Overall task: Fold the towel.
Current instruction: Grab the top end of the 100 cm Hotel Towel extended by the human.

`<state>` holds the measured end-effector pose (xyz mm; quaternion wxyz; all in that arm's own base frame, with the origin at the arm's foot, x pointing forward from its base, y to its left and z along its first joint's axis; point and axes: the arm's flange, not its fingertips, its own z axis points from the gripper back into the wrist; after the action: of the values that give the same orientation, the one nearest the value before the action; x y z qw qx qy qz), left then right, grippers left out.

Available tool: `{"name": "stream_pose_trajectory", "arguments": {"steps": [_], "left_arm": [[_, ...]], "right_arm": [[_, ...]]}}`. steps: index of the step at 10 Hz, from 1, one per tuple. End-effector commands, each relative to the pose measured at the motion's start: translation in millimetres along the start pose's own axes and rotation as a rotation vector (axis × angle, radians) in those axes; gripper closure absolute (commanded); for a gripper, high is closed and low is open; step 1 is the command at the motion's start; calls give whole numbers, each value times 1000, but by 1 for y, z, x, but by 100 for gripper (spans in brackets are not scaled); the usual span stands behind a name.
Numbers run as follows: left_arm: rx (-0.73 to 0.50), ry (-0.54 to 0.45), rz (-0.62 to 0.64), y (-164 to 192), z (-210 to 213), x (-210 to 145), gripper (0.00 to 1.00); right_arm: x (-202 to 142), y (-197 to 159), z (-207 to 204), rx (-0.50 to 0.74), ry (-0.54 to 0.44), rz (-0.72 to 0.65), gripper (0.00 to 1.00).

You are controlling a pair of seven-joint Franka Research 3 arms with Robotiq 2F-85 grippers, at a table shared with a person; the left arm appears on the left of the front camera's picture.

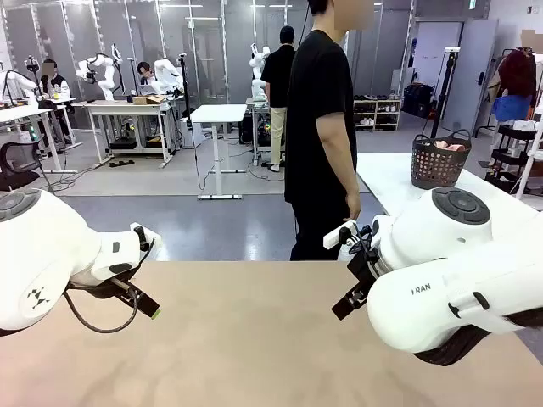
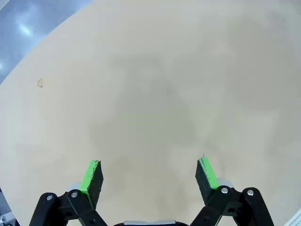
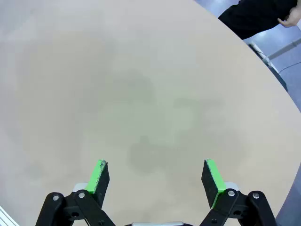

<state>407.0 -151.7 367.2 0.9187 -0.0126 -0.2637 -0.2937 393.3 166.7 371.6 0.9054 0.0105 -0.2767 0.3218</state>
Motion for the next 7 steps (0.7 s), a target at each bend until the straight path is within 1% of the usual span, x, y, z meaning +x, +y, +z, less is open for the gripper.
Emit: {"name": "stream_pose_trajectory", "arguments": {"steps": [1,7], "left_arm": [[0,0,0,0,0,0,0],[0,0,0,0,0,0,0]], "right_arm": [[0,0,0,0,0,0,0],[0,0,0,0,0,0,0]]}}
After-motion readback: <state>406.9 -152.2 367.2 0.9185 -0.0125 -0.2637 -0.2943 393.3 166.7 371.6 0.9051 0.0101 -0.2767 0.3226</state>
